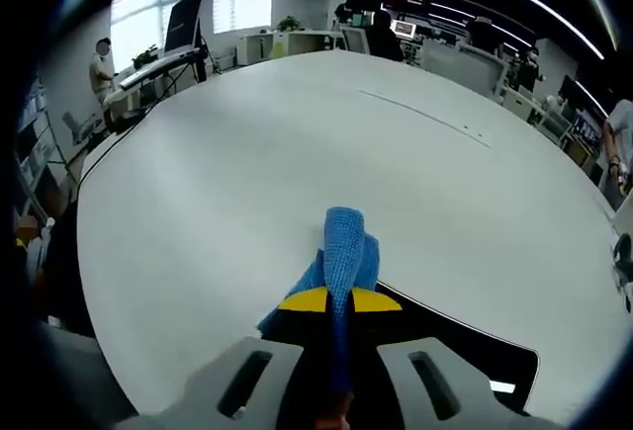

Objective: Wipe the mirror surface with the cleaning cloth until all visible marks leave the cleaned area.

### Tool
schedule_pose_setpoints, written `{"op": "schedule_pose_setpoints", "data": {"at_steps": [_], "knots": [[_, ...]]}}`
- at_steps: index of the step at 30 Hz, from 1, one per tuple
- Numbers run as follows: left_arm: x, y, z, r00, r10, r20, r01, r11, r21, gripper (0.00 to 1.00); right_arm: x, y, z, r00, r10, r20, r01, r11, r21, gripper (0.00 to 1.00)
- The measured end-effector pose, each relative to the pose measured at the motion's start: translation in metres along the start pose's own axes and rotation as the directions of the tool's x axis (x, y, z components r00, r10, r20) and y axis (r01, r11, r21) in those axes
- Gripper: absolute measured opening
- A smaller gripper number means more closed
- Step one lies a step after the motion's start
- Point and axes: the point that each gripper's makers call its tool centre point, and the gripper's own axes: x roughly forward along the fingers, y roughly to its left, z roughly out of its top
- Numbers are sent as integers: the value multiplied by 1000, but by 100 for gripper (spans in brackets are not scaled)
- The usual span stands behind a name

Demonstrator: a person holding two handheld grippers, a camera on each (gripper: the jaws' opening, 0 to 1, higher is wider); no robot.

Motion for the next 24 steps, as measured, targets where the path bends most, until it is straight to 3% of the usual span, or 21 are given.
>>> {"op": "schedule_pose_setpoints", "data": {"at_steps": [24], "knots": [[-2,1,-2,1000,5,-1,-5,1000,-2,90,-20,22,-16,998,46,-37,-46,999,-16,0]]}}
